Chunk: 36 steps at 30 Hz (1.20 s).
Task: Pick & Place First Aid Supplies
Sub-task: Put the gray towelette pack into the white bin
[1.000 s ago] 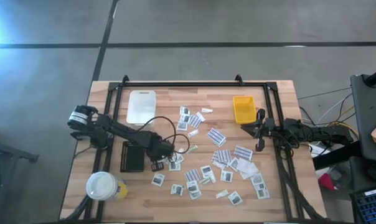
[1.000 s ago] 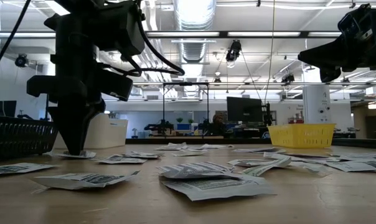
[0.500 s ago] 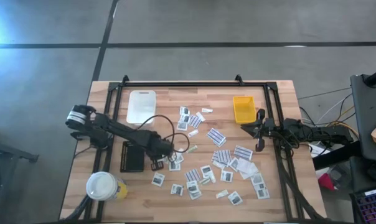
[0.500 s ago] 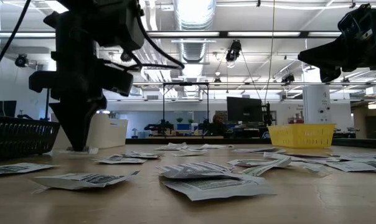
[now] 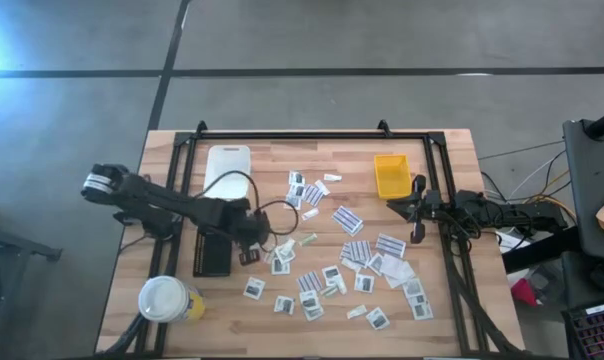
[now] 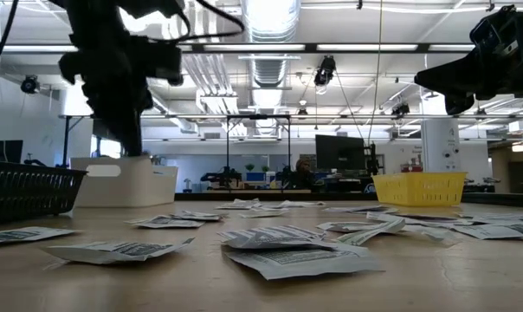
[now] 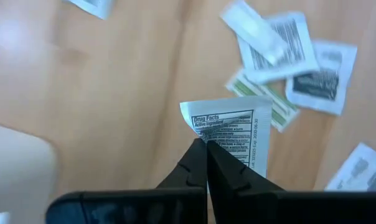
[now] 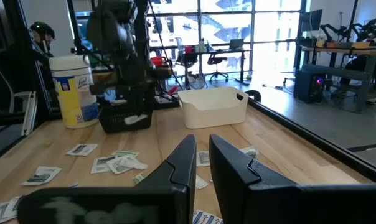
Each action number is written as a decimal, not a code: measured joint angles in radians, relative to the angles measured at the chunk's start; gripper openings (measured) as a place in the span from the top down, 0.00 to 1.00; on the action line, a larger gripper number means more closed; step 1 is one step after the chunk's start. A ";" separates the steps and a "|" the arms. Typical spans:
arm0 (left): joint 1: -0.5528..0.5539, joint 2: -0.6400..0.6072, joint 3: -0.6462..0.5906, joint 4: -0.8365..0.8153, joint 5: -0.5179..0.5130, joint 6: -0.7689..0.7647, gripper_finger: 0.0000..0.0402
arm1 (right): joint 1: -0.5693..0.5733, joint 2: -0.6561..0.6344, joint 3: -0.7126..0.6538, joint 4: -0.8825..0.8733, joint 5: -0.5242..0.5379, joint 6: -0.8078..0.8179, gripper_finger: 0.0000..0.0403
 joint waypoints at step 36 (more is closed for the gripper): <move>0.554 -0.201 -0.130 -0.073 -0.395 -0.141 1.00 | 0.000 0.000 0.000 0.000 0.000 0.000 0.89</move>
